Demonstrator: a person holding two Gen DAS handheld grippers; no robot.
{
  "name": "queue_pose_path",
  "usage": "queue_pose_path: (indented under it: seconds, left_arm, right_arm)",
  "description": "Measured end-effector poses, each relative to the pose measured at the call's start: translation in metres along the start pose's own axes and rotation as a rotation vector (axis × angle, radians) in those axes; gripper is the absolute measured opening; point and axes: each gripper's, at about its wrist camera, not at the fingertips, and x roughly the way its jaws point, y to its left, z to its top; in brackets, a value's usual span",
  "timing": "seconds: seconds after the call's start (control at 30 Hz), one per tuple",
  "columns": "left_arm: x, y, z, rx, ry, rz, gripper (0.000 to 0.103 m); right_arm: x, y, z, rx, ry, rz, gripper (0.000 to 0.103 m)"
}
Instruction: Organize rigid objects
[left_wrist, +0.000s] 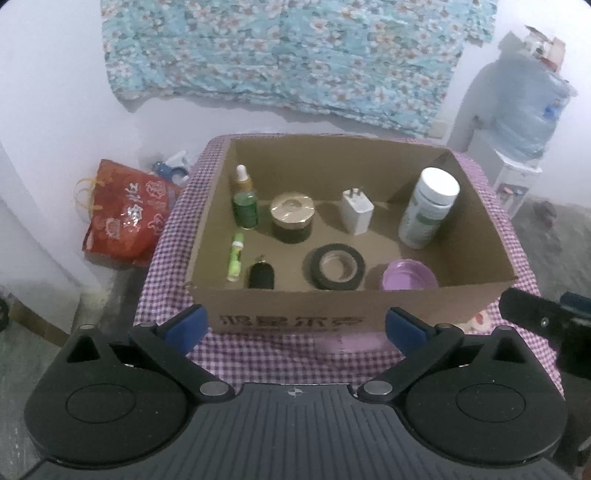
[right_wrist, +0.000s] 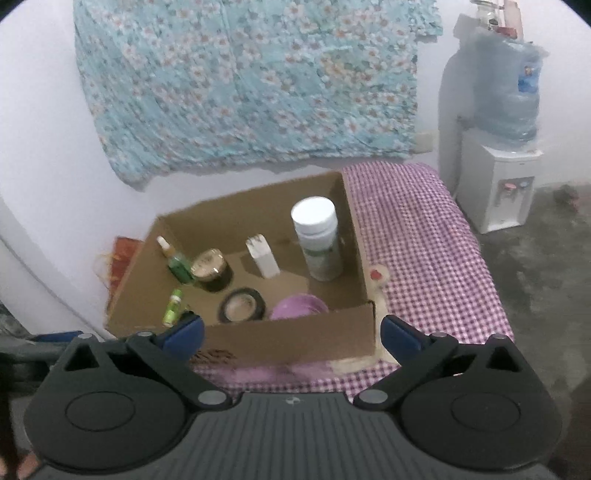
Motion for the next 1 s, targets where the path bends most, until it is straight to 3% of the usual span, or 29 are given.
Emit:
queue_pose_path:
  seconds: [0.2, 1.0]
  left_arm:
    - [-0.001, 0.003, -0.003, 0.015, -0.027, 0.020, 0.103]
    - [0.014, 0.006, 0.001, 0.022, -0.017, 0.029, 0.102]
  right_arm:
    - [0.007, 0.011, -0.005, -0.038, 0.025, -0.049, 0.103]
    - [0.031, 0.025, 0.003, -0.077, 0.066, -0.081, 0.103]
